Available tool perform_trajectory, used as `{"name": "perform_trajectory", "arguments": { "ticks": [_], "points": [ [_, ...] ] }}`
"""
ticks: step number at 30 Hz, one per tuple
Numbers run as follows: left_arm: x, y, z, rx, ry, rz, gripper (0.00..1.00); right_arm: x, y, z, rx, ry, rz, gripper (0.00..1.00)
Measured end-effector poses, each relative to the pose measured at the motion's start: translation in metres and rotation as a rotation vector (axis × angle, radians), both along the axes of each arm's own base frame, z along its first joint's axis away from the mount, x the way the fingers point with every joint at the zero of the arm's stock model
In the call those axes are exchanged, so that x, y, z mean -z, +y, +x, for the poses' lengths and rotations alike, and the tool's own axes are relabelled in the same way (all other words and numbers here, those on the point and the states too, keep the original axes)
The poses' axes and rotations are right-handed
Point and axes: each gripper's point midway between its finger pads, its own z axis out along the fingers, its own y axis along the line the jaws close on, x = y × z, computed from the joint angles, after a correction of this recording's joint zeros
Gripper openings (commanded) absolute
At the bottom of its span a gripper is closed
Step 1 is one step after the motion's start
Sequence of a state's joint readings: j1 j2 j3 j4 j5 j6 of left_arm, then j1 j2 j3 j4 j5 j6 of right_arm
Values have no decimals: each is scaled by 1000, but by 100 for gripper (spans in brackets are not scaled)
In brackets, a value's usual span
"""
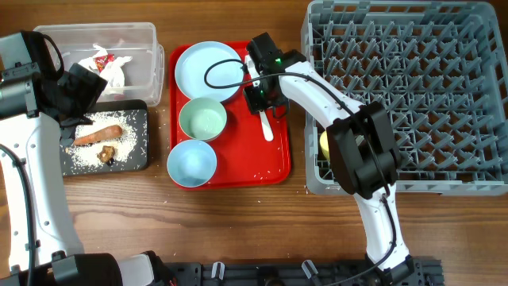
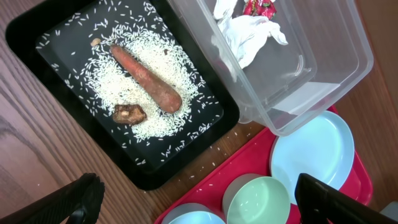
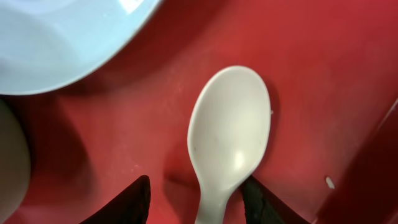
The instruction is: Sort waste into correct bins and load items into the dishwasher rack
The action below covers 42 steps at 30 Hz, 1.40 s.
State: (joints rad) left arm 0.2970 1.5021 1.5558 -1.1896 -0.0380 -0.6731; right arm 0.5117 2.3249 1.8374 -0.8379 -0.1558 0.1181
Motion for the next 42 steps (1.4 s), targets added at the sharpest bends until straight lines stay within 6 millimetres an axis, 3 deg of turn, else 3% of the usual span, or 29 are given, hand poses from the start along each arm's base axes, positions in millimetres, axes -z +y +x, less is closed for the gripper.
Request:
{"name": "perform_trajectory", "arguments": {
  "ticks": [5, 9, 18, 21, 24, 25, 27, 29, 32, 35, 36, 37, 38, 40, 42],
  "points": [
    [0, 0, 0, 3, 1, 1, 100, 3, -1, 1, -8, 1, -3, 13],
    [0, -1, 0, 4, 0, -1, 100, 5, -10, -19, -11, 86, -42, 4],
    [0, -1, 0, 4, 0, -2, 100, 1, -23, -24, 17, 132, -38, 4],
    [0, -1, 0, 4, 0, -1, 100, -36, -28, -21, 31, 81, -14, 4],
    [0, -1, 0, 4, 0, -1, 100, -122, -33, -20, 43, -62, 62, 4],
    [0, -1, 0, 4, 0, -2, 100, -151, -42, -22, 71, -110, 81, 9],
    [0, -1, 0, 4, 0, -2, 100, -198, -79, -20, 188, -202, 73, 13],
    [0, -1, 0, 4, 0, -2, 100, -214, -127, -6, 369, -257, 29, 13],
    [0, 0, 0, 4, 0, -1, 100, -192, -175, 19, 560, -247, -27, 13],
    [0, 0, 0, 4, 0, -1, 100, -137, -175, 36, 553, -174, -56, 18],
    [0, -1, 0, 4, 0, -2, 100, -108, -171, 38, 524, -123, -72, 43],
    [0, -1, 0, 4, 0, -1, 100, -91, -170, 36, 506, -88, -84, 60],
    [0, -1, 0, 4, 0, -1, 100, -84, -169, 34, 499, -68, -89, 76],
    [0, -1, 0, 4, 0, -2, 100, -83, -168, 31, 455, -56, -93, 84],
    [0, -1, 0, 4, 2, -2, 100, -108, -177, 30, 458, -68, -98, 84]
  ]
}}
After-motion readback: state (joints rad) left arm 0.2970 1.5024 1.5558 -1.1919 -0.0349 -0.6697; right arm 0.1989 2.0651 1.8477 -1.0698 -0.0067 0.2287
